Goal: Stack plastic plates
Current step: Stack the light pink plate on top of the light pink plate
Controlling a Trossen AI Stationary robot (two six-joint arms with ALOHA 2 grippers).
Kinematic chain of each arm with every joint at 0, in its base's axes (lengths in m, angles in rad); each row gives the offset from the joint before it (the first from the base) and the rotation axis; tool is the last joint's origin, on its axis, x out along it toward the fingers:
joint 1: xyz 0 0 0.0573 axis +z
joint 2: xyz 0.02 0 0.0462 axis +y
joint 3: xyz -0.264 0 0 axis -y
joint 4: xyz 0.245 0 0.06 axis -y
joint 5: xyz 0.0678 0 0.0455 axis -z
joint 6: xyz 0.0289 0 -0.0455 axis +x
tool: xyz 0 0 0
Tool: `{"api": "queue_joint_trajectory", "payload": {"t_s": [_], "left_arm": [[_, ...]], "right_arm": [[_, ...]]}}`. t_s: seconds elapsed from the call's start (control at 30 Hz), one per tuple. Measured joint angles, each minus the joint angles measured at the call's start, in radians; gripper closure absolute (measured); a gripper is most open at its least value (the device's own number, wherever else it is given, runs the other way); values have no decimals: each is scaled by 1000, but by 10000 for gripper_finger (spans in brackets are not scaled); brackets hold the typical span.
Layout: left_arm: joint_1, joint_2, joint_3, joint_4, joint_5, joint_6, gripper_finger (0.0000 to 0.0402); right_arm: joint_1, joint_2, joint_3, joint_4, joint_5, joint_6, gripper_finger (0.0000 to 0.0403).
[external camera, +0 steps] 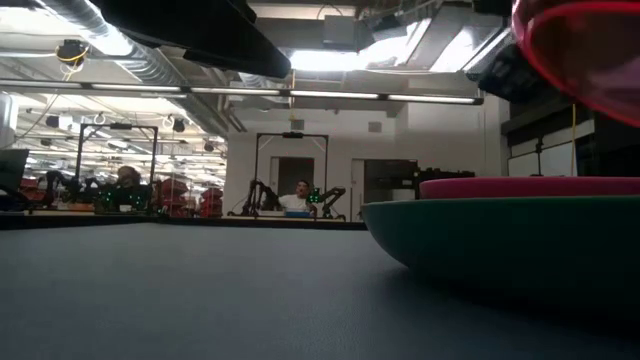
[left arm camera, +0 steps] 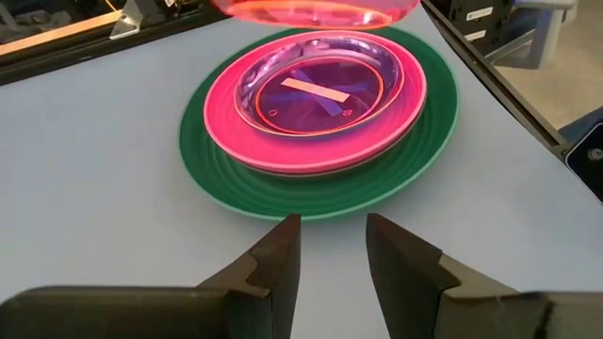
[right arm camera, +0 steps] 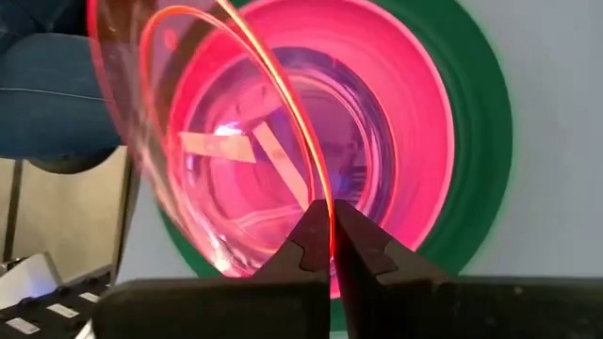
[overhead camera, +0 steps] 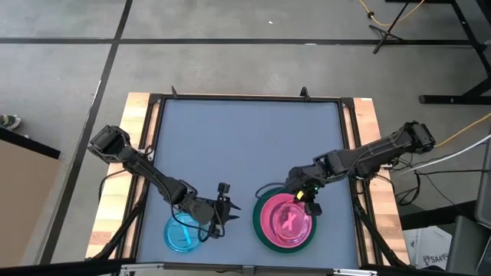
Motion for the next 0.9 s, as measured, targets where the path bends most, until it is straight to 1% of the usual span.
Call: {"api": "queue_joint_trajectory", "payload": {"t_s": [0.1,0.43,0.9], "left_arm": [[0,0,0,0,0,0,285],[0,0,0,0,-3,0,285],[0,0,0,0,-3,0,285]], "right_arm": [[-3,0,-27,-2,19,6,403],[-3,0,-95,37,18,7,403],[-3,0,-107,57,18,7,398]]}}
